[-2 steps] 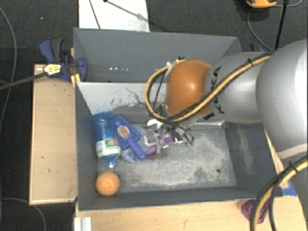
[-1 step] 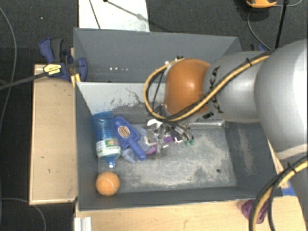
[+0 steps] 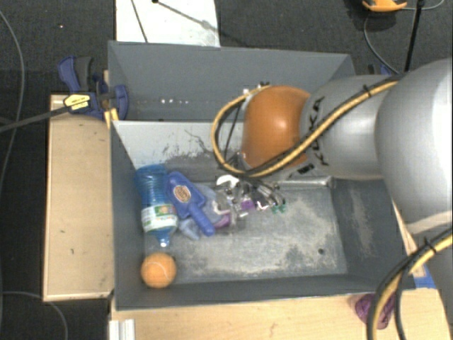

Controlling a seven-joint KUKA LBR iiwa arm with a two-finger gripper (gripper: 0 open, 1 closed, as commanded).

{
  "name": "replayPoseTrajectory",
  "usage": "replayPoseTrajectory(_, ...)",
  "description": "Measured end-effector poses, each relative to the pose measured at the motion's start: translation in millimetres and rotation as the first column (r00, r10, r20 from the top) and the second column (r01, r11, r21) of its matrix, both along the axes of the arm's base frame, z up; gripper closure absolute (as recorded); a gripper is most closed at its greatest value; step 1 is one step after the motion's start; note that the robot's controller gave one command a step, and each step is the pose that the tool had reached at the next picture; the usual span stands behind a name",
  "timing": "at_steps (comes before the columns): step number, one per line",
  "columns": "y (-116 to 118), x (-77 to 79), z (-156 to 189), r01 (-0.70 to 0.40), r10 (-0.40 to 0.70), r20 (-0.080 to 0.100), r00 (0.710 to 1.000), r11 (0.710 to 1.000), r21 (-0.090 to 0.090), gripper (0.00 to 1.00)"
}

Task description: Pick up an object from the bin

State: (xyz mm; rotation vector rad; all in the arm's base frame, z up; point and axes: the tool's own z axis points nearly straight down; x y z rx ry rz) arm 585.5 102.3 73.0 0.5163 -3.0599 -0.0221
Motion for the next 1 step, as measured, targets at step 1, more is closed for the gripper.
replayPoseTrajectory(1, -3.5, -1.2, 1.2, 0.006, -0.006, -0.001, 1.000, 1.000, 0.003, 1.00)
